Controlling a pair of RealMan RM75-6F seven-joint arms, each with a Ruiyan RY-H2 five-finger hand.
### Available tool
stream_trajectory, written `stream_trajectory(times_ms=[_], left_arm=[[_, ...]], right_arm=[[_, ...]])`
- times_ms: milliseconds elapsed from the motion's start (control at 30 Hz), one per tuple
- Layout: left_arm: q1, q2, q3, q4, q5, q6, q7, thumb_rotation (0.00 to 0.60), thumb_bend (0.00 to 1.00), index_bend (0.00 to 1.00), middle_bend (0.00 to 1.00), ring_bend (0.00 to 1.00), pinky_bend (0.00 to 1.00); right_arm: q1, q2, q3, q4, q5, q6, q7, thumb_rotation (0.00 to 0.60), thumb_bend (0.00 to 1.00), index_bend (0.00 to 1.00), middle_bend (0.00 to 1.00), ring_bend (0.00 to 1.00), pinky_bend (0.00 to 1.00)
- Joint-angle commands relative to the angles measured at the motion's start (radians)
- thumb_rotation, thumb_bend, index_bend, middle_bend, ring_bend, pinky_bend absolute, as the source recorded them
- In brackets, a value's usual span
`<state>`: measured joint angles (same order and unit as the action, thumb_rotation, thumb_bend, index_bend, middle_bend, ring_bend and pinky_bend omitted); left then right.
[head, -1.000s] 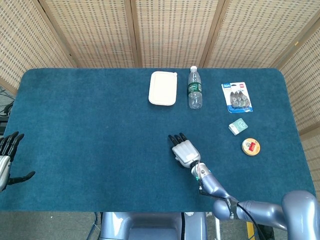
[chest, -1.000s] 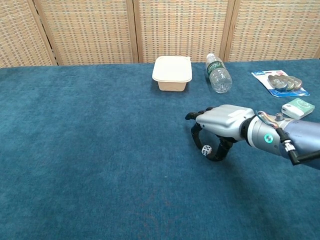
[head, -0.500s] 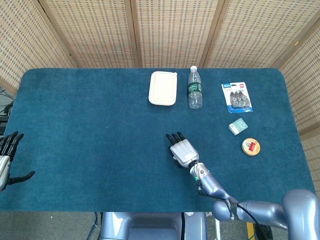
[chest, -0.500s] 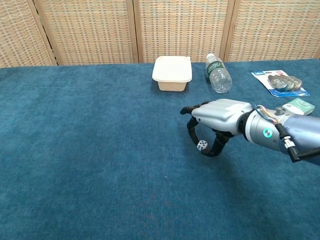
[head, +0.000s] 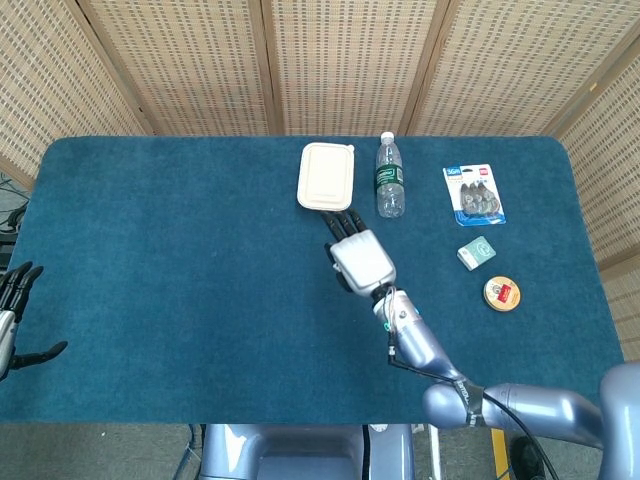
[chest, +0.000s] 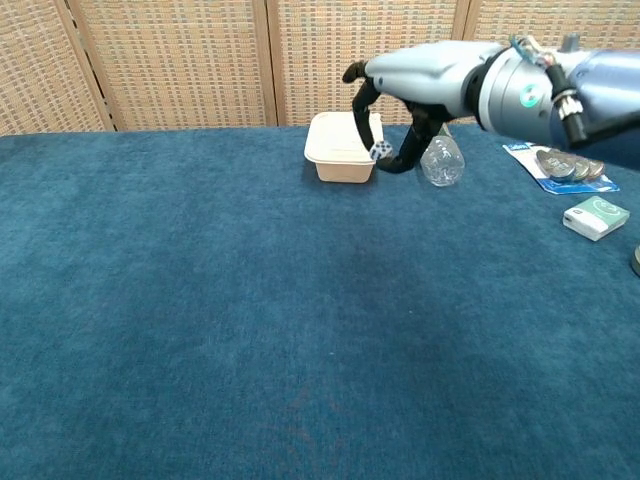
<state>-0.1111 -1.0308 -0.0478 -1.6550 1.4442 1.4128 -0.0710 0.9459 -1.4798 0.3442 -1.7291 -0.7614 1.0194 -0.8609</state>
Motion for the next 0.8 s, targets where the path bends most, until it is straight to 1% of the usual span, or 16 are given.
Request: stream_trajectory(times_ms=[33, 67, 133, 167, 200, 233, 300, 467, 533, 600, 700, 733, 800], left_arm=[[0.000, 0.003, 0.000, 0.000, 0.001, 0.000, -0.006, 0.600, 0.00, 0.00, 0.00, 0.00, 0.00], [0.000, 0.004, 0.000, 0.001, 0.002, 0.000, -0.009, 0.600, 0.00, 0.00, 0.00, 0.00, 0.00], [0.001, 0.005, 0.000, 0.001, 0.002, 0.001, -0.012, 0.600, 0.00, 0.00, 0.00, 0.00, 0.00], [0.001, 0.006, 0.000, 0.002, 0.002, 0.001, -0.012, 0.600, 0.00, 0.00, 0.00, 0.00, 0.00], [0.001, 0.006, 0.000, 0.001, 0.002, 0.001, -0.012, 0.600, 0.00, 0.00, 0.00, 0.00, 0.00], [0.000, 0.006, 0.000, 0.001, 0.004, 0.001, -0.012, 0.600, 0.00, 0.00, 0.00, 0.00, 0.00], [0.000, 0.005, 0.001, 0.001, 0.005, 0.001, -0.010, 0.600, 0.00, 0.00, 0.00, 0.00, 0.00], [-0.002, 0.003, 0.002, -0.001, 0.001, -0.005, 0.000, 0.600, 0.00, 0.00, 0.00, 0.00, 0.00], [-0.003, 0.002, 0.001, -0.001, -0.002, -0.006, 0.000, 0.600, 0.00, 0.00, 0.00, 0.00, 0.00], [-0.003, 0.003, 0.000, -0.001, -0.004, -0.007, -0.002, 0.600, 0.00, 0.00, 0.00, 0.00, 0.00], [-0.001, 0.006, -0.001, 0.000, -0.004, -0.003, -0.011, 0.600, 0.00, 0.00, 0.00, 0.00, 0.00], [0.000, 0.007, -0.001, 0.001, -0.005, -0.002, -0.014, 0.600, 0.00, 0.00, 0.00, 0.00, 0.00], [0.001, 0.008, -0.002, 0.004, -0.006, -0.002, -0.020, 0.600, 0.00, 0.00, 0.00, 0.00, 0.00]], right_arm=[[0.024, 0.065, 0.043, -0.057, 0.080, 0.048, -0.047, 0.600, 0.43, 0.59, 0.03, 0.00, 0.00], [0.025, 0.079, 0.045, -0.066, 0.095, 0.052, -0.051, 0.600, 0.38, 0.53, 0.03, 0.00, 0.00], [0.026, 0.102, 0.042, -0.077, 0.116, 0.054, -0.057, 0.600, 0.24, 0.31, 0.02, 0.00, 0.00], [0.025, 0.110, 0.039, -0.080, 0.121, 0.052, -0.055, 0.600, 0.14, 0.16, 0.01, 0.00, 0.00], [0.024, 0.117, 0.038, -0.083, 0.125, 0.049, -0.047, 0.600, 0.08, 0.06, 0.00, 0.00, 0.00], [0.022, 0.123, 0.035, -0.085, 0.129, 0.044, -0.033, 0.600, 0.06, 0.02, 0.00, 0.00, 0.00], [0.021, 0.128, 0.033, -0.087, 0.132, 0.038, -0.013, 0.600, 0.05, 0.00, 0.00, 0.00, 0.00], [0.024, 0.137, 0.015, -0.084, 0.112, 0.043, 0.014, 0.600, 0.05, 0.00, 0.00, 0.00, 0.00], [0.018, 0.144, 0.014, -0.091, 0.106, 0.049, 0.032, 0.600, 0.07, 0.00, 0.00, 0.00, 0.00], [0.004, 0.157, 0.012, -0.108, 0.093, 0.056, 0.061, 0.600, 0.11, 0.00, 0.00, 0.00, 0.00], [-0.049, 0.202, -0.020, -0.150, 0.013, 0.080, 0.117, 0.600, 0.13, 0.00, 0.00, 0.00, 0.00], [-0.073, 0.218, -0.039, -0.163, -0.027, 0.092, 0.137, 0.600, 0.13, 0.00, 0.00, 0.00, 0.00], [-0.152, 0.257, -0.099, -0.189, -0.161, 0.142, 0.204, 0.600, 0.13, 0.00, 0.00, 0.00, 0.00]])
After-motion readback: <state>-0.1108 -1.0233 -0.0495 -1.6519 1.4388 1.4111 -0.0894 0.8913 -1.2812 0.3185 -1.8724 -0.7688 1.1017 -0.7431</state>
